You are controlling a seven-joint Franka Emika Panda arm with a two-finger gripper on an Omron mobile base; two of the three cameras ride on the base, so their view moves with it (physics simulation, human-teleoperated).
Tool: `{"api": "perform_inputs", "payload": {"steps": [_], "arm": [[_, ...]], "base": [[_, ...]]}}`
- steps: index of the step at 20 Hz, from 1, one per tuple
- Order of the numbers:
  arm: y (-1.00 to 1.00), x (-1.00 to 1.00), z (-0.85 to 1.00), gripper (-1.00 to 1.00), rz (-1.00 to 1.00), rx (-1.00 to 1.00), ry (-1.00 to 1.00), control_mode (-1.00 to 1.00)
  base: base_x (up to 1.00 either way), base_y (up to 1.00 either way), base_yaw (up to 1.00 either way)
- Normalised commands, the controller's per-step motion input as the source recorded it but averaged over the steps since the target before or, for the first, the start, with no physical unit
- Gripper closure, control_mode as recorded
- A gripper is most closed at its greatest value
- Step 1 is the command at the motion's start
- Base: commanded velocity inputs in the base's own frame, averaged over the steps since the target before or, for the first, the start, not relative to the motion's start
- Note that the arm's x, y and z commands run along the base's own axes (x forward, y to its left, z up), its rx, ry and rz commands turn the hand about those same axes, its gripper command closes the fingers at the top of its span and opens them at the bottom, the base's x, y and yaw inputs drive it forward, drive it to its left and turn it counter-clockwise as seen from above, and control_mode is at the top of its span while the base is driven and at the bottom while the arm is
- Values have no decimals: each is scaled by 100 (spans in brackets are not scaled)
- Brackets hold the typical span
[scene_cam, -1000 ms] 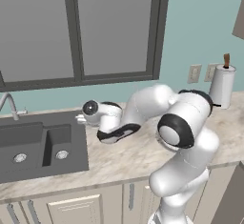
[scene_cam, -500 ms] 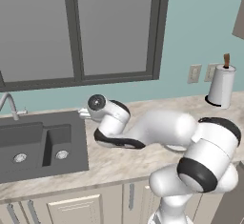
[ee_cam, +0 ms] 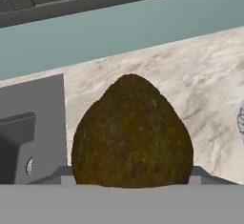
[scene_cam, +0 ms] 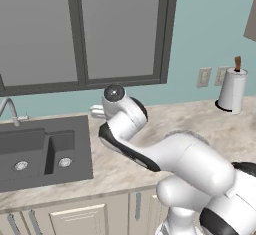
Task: Pick the avocado and bread from the counter and place them on the plate. Then pick the jam from the cabinet and place it next to the plate. Lastly close the cabinet door.
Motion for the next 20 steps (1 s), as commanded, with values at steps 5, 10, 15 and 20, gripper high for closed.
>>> {"api": "perform_inputs", "payload": {"steps": [5, 10, 15, 20], "arm": [[-40, -52, 33, 100, 0, 0, 5, -100], [-51, -54, 14, 100, 0, 0, 4, -100], [-56, -45, 1, 100, -1, 0, 5, -100], [-55, -30, 0, 100, -7, 0, 1, -100]], "base": [[0, 0, 0], [0, 0, 0], [0, 0, 0], [0, 0, 0]]}}
